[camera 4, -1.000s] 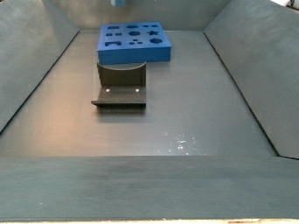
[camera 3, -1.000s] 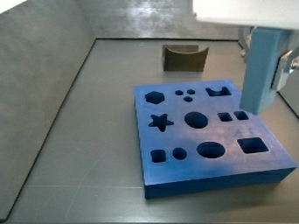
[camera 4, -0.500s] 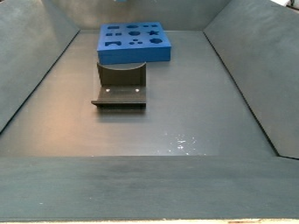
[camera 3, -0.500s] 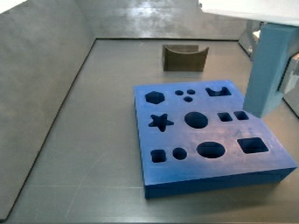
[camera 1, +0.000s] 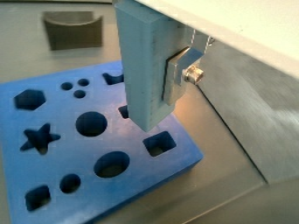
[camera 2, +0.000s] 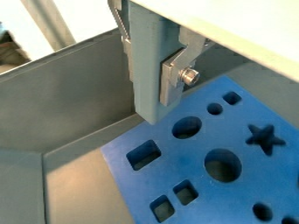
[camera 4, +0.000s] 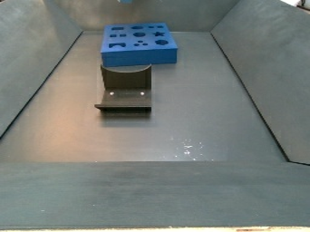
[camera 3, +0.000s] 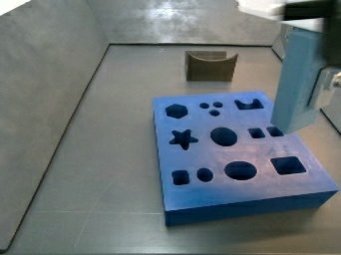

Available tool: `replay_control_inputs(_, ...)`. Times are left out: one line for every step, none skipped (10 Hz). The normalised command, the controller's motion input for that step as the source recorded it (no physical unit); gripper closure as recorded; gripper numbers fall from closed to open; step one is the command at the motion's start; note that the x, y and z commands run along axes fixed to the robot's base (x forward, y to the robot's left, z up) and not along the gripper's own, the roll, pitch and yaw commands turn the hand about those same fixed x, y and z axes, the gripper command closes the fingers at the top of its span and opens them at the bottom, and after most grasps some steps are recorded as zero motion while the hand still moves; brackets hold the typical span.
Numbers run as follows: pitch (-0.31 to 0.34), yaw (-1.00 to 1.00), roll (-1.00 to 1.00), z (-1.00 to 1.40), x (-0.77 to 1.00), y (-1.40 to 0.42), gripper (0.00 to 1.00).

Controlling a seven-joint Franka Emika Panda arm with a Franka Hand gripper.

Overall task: Pick up the rectangle object. Move to above the board. Insert the rectangle object.
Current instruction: Insert the rectangle object.

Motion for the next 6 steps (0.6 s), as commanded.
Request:
replay_control_inputs(0.0,-1.0,0.06,-0.1,0.0,0.0,1.0)
replay_control_inputs(0.066,-0.39,0.0,0.01,0.05,0.0,1.0)
replay_control_inputs(0.0,0.0,0.0,0.0,0.05,0.0,1.0)
replay_control_inputs(0.009,-0.13,0.17,-0.13,0.95,-0.07,1.0)
replay_control_inputs(-0.066,-0.14,0.29,-0.23,1.0,-0.11,1.0)
replay_control_inputs(-0.157,-0.09,0.32,-0.27,1.0,-0.14,1.0)
